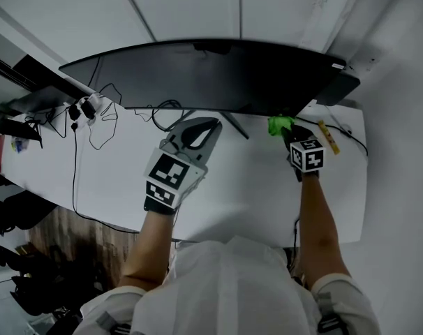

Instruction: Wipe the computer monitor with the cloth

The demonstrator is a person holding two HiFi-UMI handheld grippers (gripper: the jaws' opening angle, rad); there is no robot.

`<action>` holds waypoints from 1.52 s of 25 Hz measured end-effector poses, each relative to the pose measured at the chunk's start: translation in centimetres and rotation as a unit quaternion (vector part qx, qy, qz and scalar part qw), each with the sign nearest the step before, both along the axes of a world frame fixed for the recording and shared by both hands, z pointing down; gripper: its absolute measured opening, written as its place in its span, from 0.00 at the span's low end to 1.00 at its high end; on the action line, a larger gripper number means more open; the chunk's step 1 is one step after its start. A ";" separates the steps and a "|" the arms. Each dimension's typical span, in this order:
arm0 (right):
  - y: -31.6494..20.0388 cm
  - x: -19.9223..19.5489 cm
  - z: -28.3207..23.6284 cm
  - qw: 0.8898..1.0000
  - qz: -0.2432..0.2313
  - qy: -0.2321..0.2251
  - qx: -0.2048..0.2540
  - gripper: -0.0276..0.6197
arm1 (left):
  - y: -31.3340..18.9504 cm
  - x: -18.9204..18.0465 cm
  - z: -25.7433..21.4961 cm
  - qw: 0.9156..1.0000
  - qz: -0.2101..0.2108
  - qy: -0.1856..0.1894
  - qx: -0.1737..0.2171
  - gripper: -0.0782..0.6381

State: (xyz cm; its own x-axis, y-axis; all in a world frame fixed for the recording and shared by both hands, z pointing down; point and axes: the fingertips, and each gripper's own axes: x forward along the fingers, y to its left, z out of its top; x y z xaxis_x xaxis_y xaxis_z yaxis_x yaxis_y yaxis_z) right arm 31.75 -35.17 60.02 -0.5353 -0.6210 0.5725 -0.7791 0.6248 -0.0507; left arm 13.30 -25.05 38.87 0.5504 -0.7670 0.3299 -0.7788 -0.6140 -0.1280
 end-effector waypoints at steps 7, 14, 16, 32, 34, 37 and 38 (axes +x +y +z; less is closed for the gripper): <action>0.4 -4.5 -0.3 1.000 -0.004 -0.007 0.004 0.17 | 0.7 -4.4 0.7 0.999 -0.030 0.014 -0.009 0.15; 0.9 -10.4 -1.1 1.000 -0.021 0.000 0.014 0.17 | 1.1 -9.4 1.7 0.998 -0.057 0.029 -0.019 0.15; 1.1 -12.2 -1.4 1.000 -0.025 -0.001 0.019 0.17 | 1.4 -10.7 2.3 0.997 -0.064 0.030 -0.027 0.15; 2.9 -24.6 -2.3 0.998 -0.051 0.012 0.038 0.17 | 2.2 -23.2 7.5 0.980 -0.140 0.112 -0.087 0.15; 3.2 -26.4 -2.3 0.998 -0.056 0.012 0.039 0.17 | 2.2 -25.0 8.5 0.976 -0.152 0.124 -0.092 0.14; 3.5 -29.1 -2.4 0.997 -0.060 0.013 0.041 0.17 | 2.3 -27.4 10.2 0.975 -0.159 0.123 -0.094 0.14; 3.6 -30.0 -2.4 0.997 -0.062 0.013 0.042 0.17 | 2.4 -28.2 10.8 0.976 -0.159 0.119 -0.095 0.14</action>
